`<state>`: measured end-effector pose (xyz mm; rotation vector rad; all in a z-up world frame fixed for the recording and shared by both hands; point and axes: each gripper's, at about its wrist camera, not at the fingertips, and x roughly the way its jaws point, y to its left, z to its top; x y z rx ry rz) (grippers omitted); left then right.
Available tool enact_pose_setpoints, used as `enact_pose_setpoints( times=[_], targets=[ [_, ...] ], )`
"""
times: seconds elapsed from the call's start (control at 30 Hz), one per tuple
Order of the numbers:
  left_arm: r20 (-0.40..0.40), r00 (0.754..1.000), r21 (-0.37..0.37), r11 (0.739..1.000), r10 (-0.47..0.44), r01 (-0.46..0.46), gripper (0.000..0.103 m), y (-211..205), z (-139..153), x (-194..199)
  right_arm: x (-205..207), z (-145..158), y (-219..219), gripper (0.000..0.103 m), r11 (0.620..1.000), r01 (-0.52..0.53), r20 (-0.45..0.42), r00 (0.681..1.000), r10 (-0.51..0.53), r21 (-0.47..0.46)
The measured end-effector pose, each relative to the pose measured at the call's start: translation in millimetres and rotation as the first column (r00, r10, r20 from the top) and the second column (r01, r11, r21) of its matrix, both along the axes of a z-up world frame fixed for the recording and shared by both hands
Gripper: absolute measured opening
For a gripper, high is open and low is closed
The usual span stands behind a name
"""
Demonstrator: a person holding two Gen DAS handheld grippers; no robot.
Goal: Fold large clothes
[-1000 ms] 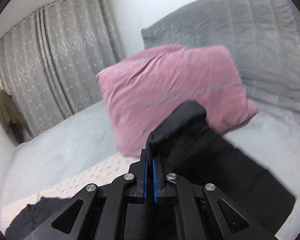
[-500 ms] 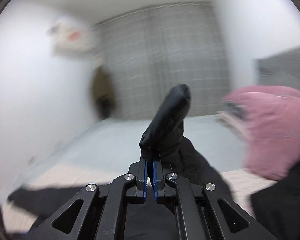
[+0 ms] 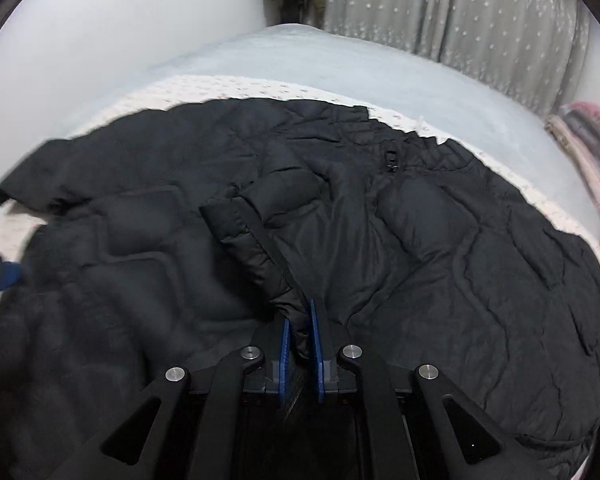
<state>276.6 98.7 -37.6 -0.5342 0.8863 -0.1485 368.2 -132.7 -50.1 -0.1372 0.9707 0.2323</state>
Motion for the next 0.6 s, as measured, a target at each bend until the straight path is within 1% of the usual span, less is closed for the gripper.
enact_pose_setpoints(
  times=[0.07,0.1,0.17,0.2,0.23,0.27,0.3,0.37,0.4,0.43,0.47,0.5,0.53,0.57,0.6],
  targets=[
    [-0.002,1.0,-0.005,1.0,0.004,-0.004,0.074,1.8,0.0,0.4,-8.0,12.8,-6.7,0.013,0.998,-0.05,-0.045,0.998,0.052,0.036],
    [-0.002,1.0,-0.008,1.0,0.007,-0.007,0.074,2.7,0.2,0.7,-11.6,14.9,-11.0,0.013,0.997,-0.076,-0.063,0.995,0.078,0.033],
    [0.0,1.0,-0.007,1.0,0.01,-0.01,0.074,3.5,0.4,1.0,-16.1,20.3,-19.8,0.013,0.997,-0.067,-0.065,0.996,0.069,0.033],
    [0.001,1.0,-0.005,1.0,0.009,-0.009,0.074,3.9,0.9,0.6,-20.0,27.1,-25.1,0.013,0.996,-0.047,-0.063,0.997,0.052,0.073],
    [0.003,1.0,-0.004,1.0,0.009,-0.009,0.074,3.8,1.1,0.7,-21.6,36.7,-37.5,0.013,0.986,-0.027,-0.054,0.998,0.036,0.163],
    [0.004,1.0,-0.004,1.0,0.009,-0.009,0.074,4.1,0.8,1.0,-30.6,48.8,-37.5,0.013,0.973,-0.019,-0.044,0.999,0.03,0.228],
    [0.004,1.0,-0.004,1.0,0.009,-0.009,0.074,3.9,0.6,1.1,-32.2,58.6,-49.9,0.014,0.943,-0.012,-0.033,0.999,0.025,0.332],
    [0.004,1.0,0.0,1.0,0.011,-0.011,0.074,4.2,0.3,0.0,-28.8,69.9,-65.2,0.017,0.89,-0.016,-0.023,0.999,0.03,0.456],
    [0.003,1.0,0.002,1.0,0.013,-0.013,0.074,3.8,0.5,-0.1,-29.4,75.8,-66.6,0.02,0.884,-0.023,-0.007,1.0,0.03,0.467],
    [0.002,1.0,0.004,1.0,0.016,-0.016,0.074,3.7,0.2,0.0,-28.0,76.3,-68.4,0.022,0.905,-0.008,0.014,1.0,0.002,0.426],
    [0.001,1.0,0.008,1.0,0.017,-0.017,0.074,3.2,-0.1,-0.1,-19.7,73.7,-57.0,0.026,0.928,0.023,0.017,0.999,-0.032,0.372],
    [0.001,1.0,0.014,1.0,0.018,-0.018,0.074,2.1,-0.2,-0.5,-14.1,64.9,-57.0,0.029,0.944,0.065,-0.004,0.998,-0.067,0.323],
    [0.003,1.0,0.022,1.0,0.019,-0.019,0.074,0.8,0.1,-0.1,-6.1,54.0,-56.4,0.029,0.954,0.103,-0.038,0.995,-0.096,0.281],
    [0.007,1.0,0.036,0.999,0.02,-0.021,0.074,-0.3,0.6,-0.2,3.0,36.8,-57.0,0.029,0.959,0.142,-0.087,0.988,-0.124,0.244],
    [0.01,1.0,0.053,0.998,0.021,-0.022,0.074,-1.8,1.2,-0.3,11.3,15.2,-59.6,0.029,0.958,0.191,-0.152,0.975,-0.16,0.216]
  ],
)
